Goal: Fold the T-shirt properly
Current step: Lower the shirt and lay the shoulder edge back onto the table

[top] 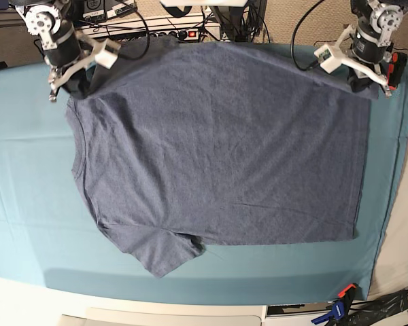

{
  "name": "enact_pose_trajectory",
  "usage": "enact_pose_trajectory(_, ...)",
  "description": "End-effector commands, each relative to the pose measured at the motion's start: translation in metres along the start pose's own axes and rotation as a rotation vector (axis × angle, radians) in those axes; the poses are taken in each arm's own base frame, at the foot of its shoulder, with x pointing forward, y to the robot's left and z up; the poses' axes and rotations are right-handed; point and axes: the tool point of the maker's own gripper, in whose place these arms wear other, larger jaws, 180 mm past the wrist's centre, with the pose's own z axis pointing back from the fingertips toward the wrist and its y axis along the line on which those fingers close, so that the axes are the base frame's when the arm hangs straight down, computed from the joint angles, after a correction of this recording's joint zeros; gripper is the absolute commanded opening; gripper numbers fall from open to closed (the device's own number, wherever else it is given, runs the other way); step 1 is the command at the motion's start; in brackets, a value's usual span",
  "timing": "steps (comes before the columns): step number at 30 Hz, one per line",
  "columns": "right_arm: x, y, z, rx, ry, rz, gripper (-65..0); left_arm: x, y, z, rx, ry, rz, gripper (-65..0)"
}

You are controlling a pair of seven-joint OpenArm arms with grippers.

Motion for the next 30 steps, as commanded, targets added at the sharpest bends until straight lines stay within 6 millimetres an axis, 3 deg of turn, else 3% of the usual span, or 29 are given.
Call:
enact_pose_trajectory(1,0.002,-0.015,0.000,-0.051,-0.013,0.001,-65.0,0.002,0.010,0.000,0.031,-0.012,-0.012,-65.0)
enact_pose_trajectory(5,-0.003,-0.018,-0.012,-0.041,-0.012,-0.006,-65.0,-0.001,0.012,-0.006,0.040,-0.008,-0.022,-65.0)
enact_pose_trajectory(11,-0.028,-0.009,-0.043,-0.020,0.047,0.000,-65.0,-0.008,0.018,-0.021,0.047,-0.002,-0.011,-65.0)
enact_pose_trajectory(14,-0.022,-0.008,-0.056,-0.018,0.027,-0.004,-65.0,-0.003,0.023,-0.029,0.038,-0.030,0.012,-65.0)
enact_pose_trajectory(22,0.020,-0.007,-0.097,-0.026,-0.051,-0.075,-65.0,-0.011,0.051,-0.055,0.080,-0.018,0.040,-65.0)
enact_pose_trajectory(30,0.015,-0.015,-0.141,-0.027,-0.015,-0.096,-65.0,-0.019,0.052,-0.067,0.053,-0.002,0.047,-65.0)
